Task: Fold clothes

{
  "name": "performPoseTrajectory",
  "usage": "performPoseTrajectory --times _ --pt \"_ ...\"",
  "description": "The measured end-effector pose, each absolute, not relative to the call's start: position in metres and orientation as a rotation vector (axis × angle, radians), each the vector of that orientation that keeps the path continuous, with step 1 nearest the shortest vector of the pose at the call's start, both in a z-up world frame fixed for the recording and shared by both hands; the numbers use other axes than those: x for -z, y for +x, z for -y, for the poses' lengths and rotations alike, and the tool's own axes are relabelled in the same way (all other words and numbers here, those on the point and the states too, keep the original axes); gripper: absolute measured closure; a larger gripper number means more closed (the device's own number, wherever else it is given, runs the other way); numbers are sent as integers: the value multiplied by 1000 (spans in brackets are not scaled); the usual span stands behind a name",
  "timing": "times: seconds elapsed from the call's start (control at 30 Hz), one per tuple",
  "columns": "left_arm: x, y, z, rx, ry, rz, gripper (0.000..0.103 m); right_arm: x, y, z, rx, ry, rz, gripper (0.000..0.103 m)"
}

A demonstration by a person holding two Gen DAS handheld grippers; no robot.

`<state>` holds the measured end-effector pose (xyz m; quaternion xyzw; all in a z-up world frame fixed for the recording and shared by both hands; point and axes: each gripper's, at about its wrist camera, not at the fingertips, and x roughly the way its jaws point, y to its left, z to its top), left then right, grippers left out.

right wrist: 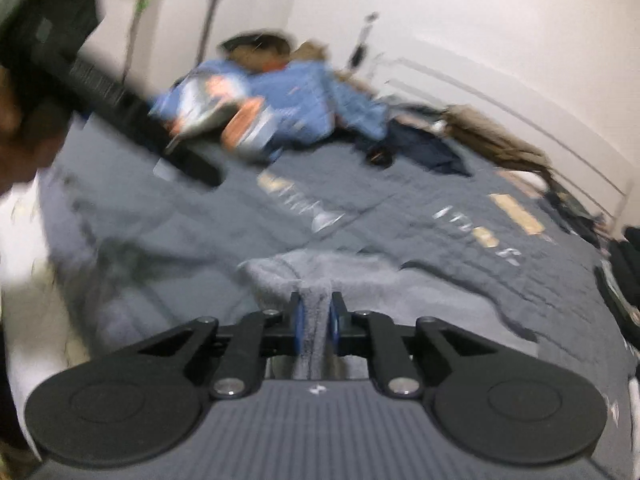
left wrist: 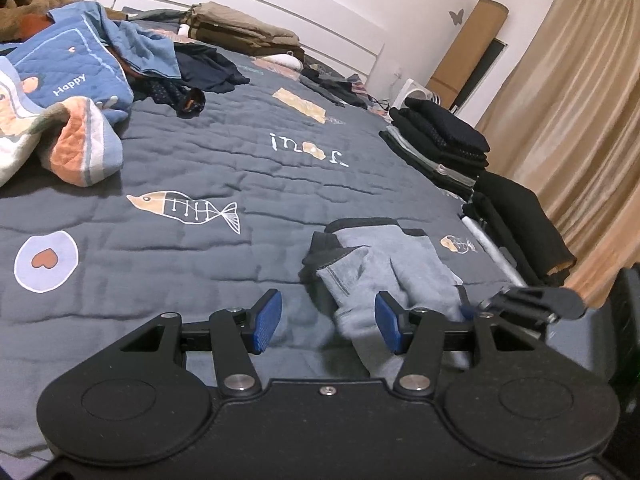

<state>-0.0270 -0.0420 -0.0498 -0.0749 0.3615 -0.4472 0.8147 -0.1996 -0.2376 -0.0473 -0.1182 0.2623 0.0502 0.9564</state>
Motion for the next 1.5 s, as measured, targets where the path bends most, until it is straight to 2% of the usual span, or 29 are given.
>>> performPoseTrajectory --times 0.17,0.3,0.63,0.8,0.97,1.07,1.3,1.4,1.5 --pt "49 -27 45 962 -164 -772 52 13 -213 292 -3 9 -435 91" --pt "52 -29 55 977 -151 -780 52 9 -217 345 95 174 -417 91" --pt "59 -39 94 1036 -107 -796 52 63 -191 442 126 547 -568 88" --pt "60 -39 107 1048 -112 -802 52 64 -201 457 150 579 -524 82" --pt "63 -37 122 1048 -111 -811 52 58 -217 451 81 564 -501 60" --pt "65 -33 128 1034 -119 -814 51 63 -217 447 47 562 -528 56" --pt "65 -19 143 997 -136 -811 51 82 -199 453 50 565 -615 54" --pt "63 -18 153 987 -87 -763 36 89 -190 452 36 561 -647 53" --pt "63 -15 164 972 -26 -704 35 96 -182 448 18 546 -681 52"
